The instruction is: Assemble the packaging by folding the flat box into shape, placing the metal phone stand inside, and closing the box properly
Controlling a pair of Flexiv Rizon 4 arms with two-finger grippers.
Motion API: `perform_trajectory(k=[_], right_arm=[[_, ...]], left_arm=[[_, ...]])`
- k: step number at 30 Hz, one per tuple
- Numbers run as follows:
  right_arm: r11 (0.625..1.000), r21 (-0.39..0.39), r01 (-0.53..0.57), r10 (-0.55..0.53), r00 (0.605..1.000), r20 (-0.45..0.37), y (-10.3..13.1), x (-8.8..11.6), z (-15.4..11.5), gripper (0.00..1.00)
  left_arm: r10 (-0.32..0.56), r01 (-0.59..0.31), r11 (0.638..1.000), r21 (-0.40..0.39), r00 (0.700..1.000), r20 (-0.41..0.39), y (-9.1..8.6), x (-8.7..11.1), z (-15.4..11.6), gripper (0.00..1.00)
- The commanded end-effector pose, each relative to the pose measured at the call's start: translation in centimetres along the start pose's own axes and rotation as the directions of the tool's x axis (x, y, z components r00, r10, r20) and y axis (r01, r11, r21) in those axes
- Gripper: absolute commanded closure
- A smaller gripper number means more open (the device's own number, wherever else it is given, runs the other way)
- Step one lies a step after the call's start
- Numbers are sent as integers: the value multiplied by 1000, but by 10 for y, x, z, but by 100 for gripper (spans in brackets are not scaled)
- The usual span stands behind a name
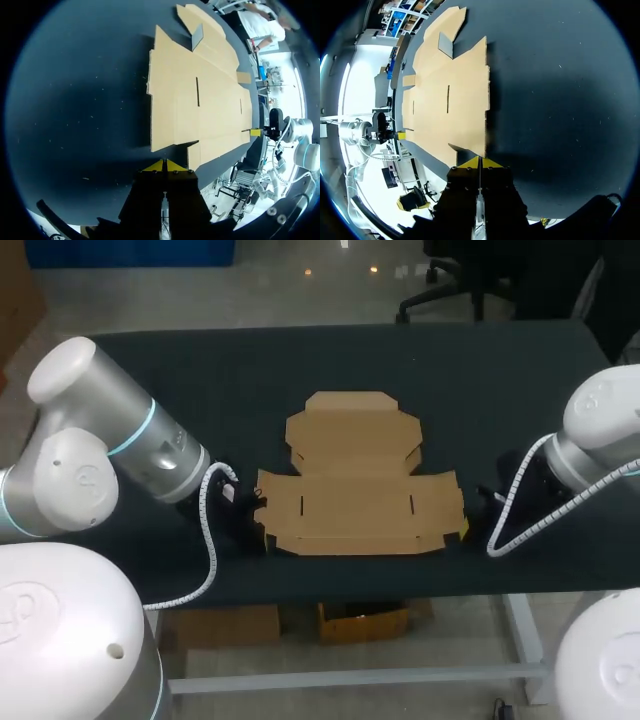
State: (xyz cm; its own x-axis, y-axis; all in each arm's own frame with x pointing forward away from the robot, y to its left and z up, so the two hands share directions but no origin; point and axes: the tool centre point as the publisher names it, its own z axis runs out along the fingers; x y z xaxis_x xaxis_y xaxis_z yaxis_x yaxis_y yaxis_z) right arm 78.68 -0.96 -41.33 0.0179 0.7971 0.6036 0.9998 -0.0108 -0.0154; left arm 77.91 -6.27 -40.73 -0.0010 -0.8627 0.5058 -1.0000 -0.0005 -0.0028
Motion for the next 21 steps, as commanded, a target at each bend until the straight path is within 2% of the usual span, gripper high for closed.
perform_trajectory(k=[1,21], right_arm=[[1000,2,1,-1,1000,-6,2,-1,2,100],[1000,2,3,-3,1000,-11,-3,5,4,100]], left_arm=[[2,-2,1000,-3,1000,-4,-3,-1,6,100],[20,-20,1000,8,1000,-15,-1,3,3,100]])
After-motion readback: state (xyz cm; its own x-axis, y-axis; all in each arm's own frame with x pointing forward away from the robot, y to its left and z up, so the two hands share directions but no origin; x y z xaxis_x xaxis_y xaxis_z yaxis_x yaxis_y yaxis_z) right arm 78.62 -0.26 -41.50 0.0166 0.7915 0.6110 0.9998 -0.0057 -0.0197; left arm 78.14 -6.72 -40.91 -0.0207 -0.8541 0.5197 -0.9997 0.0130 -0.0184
